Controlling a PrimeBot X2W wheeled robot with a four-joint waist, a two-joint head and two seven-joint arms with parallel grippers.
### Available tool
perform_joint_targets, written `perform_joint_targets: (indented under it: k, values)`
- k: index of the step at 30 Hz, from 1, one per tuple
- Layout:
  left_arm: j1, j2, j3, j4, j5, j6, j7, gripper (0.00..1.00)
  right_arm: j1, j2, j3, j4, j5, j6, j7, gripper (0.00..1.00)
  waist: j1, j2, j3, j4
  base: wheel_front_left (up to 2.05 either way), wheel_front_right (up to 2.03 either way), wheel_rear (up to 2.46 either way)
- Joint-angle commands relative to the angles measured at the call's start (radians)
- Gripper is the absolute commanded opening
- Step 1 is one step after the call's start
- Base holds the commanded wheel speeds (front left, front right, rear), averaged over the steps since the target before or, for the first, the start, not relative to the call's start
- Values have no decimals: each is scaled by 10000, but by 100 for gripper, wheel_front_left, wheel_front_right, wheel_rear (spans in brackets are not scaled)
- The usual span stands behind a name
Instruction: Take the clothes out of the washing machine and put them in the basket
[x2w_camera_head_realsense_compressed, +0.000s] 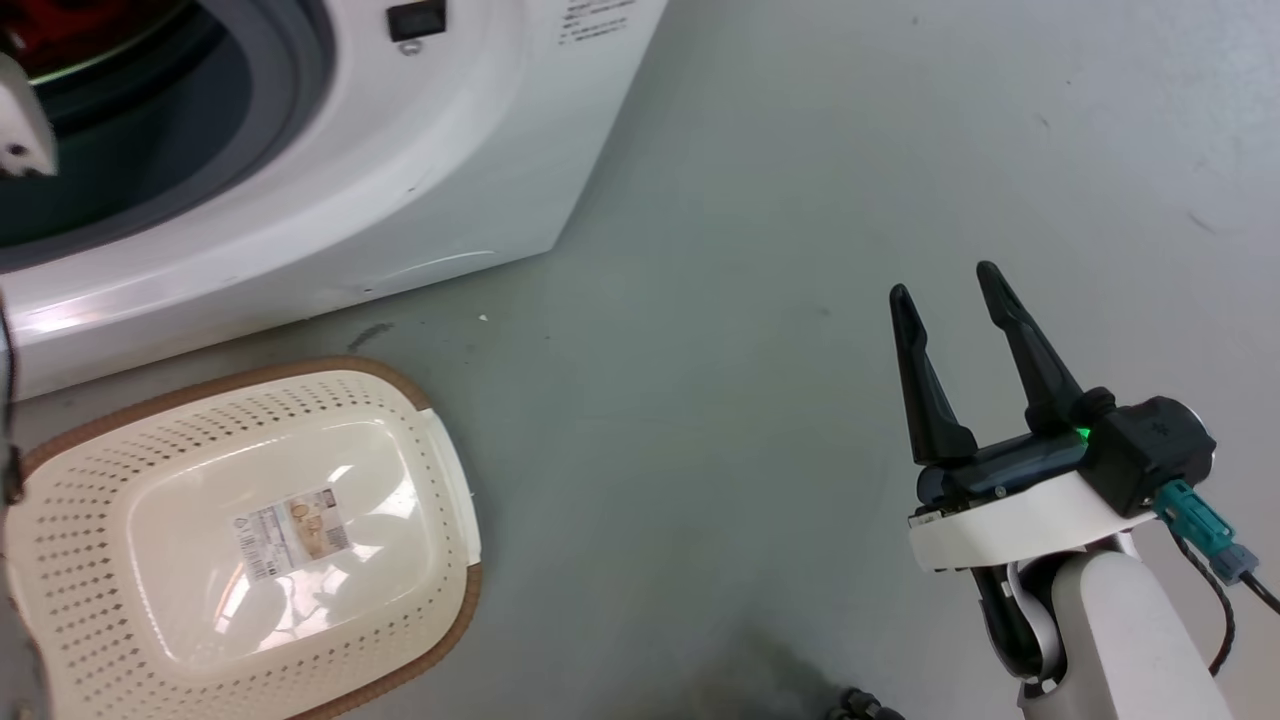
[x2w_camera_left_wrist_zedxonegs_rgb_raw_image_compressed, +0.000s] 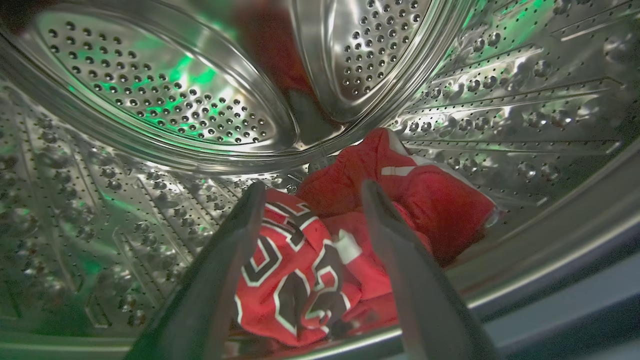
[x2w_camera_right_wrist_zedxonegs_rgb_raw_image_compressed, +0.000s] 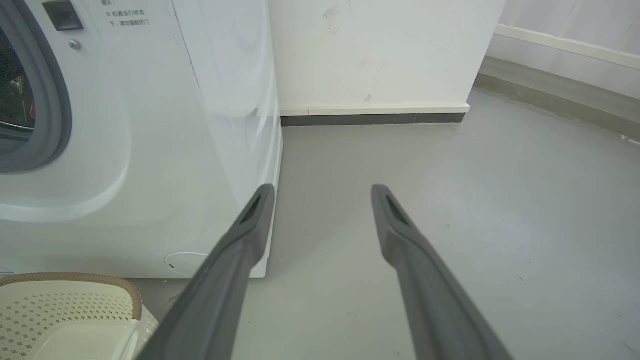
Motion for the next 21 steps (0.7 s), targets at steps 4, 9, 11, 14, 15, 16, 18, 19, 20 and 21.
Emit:
perform_joint_targets:
  k: [4, 9, 11, 14, 15, 16, 18, 19, 20, 21]
  values:
    - [-792, 553, -226, 402, 247, -136, 446, 100, -271, 22, 200, -123, 272, -7, -42, 100, -2, 0, 421, -504, 0, 0, 0]
    - [-1642, 1243, -425, 800, 387, -255, 1180, 100, -337, 23, 421, -221, 516, -7, -44, 100, -2, 0, 849, -899, 0, 0, 0]
    - [-1867, 1489, -642, 931, 554, -322, 1485, 100, -350, 23, 486, -257, 632, -7, -43, 100, -2, 0, 1018, -1005, 0, 0, 0]
    - [-2280, 1812, -861, 1101, 581, -409, 2041, 100, -384, 23, 590, -209, 769, -7, -42, 100, -2, 0, 1239, -1112, 0, 0, 0]
    - [-2444, 1903, -894, 1144, 548, -417, 2250, 100, -410, 23, 634, -210, 810, -7, -42, 100, -2, 0, 1309, -1135, 0, 0, 0]
    - [-2550, 1987, -979, 1196, 537, -439, 2483, 100, -417, 23, 665, -203, 839, -7, -42, 100, -2, 0, 1370, -1154, 0, 0, 0]
    - [-2768, 2076, -1116, 1312, 412, -482, 3026, 100, -441, 22, 729, -220, 881, -7, -41, 100, -2, 0, 1470, -1175, 0, 0, 0]
    - [-2892, 2119, -1187, 1334, 343, -489, 3289, 100, -458, 23, 760, -228, 911, -7, -43, 100, -2, 0, 1517, -1180, 0, 0, 0]
    - [-3003, 2160, -1255, 1376, 246, -495, 3599, 100, -474, 22, 785, -237, 916, -7, -41, 100, -2, 0, 1551, -1187, 0, 0, 0]
    - [-3084, 2163, -1378, 1398, 136, -500, 3906, 100, -475, 22, 810, -237, 926, -7, -43, 100, -2, 0, 1574, -1189, 0, 0, 0]
